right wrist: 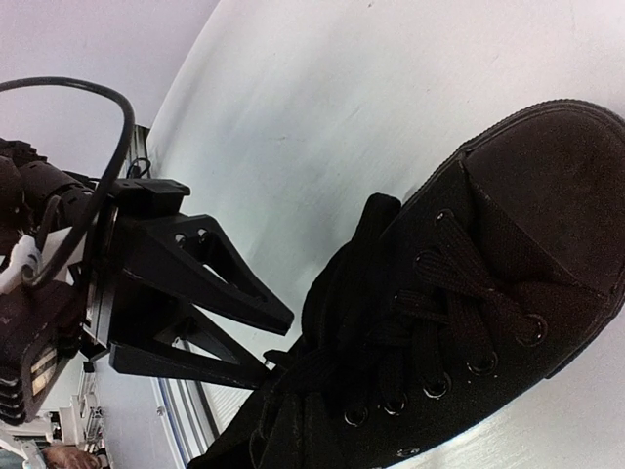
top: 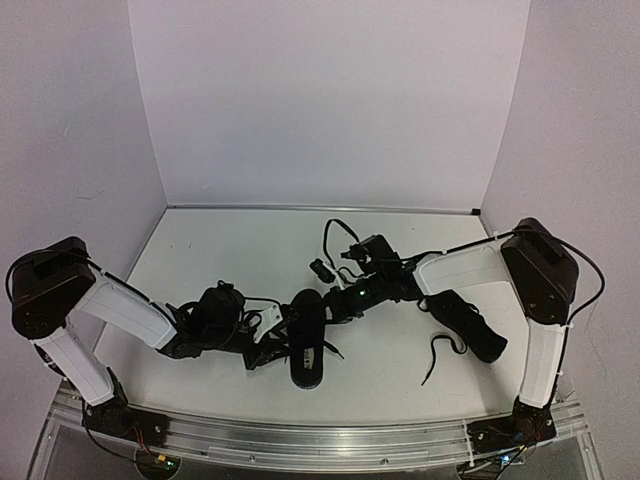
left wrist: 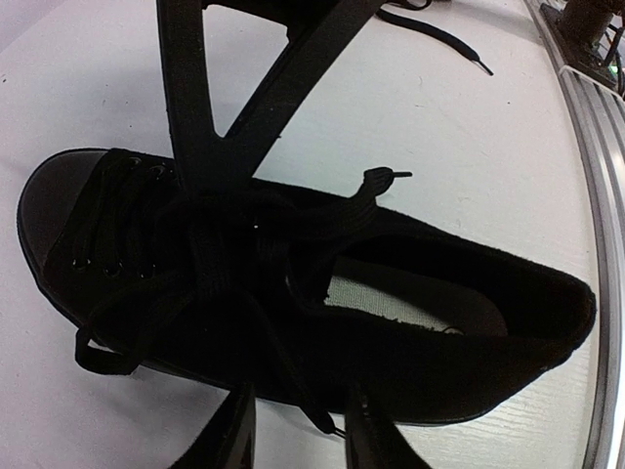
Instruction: Tie the shoes
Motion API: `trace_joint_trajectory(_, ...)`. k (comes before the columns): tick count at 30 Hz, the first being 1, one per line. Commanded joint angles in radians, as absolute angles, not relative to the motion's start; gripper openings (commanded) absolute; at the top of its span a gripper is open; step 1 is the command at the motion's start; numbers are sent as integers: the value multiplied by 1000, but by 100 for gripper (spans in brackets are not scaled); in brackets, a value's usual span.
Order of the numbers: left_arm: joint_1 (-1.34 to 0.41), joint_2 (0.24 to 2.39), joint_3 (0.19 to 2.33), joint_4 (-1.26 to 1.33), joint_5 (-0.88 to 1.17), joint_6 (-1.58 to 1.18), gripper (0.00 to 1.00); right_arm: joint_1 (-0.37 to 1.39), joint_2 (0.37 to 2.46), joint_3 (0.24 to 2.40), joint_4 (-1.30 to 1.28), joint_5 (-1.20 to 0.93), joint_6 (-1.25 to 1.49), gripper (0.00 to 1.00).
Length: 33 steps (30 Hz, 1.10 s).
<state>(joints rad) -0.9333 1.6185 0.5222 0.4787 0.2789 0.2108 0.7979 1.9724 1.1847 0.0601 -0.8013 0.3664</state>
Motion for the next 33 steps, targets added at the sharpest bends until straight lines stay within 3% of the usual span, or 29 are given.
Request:
trace_joint_trajectory(1,-937,1618,555,452,289,212,24,805,1919,1190,86,-801,349,0)
trace_joint_trajectory(4,-937,1598,555,416,281,215,8,805,1919,1190,86,-801,350,0)
trace_joint_trajectory(7,-937,1563,551,372,276,215,0,804,1918,1190,85,-797,349,0)
trace_joint_trajectory(19,-951,1506,539,228,292,232,0,804,1910,1180,86,-789,347,0)
trace_joint_trajectory(25,-962,1484,541,239,265,237,27,806,1905,1177,86,-818,333,0)
trace_joint_trajectory(33,-900,1344,502,316,141,262,48,819,1905,1170,86,-845,319,0)
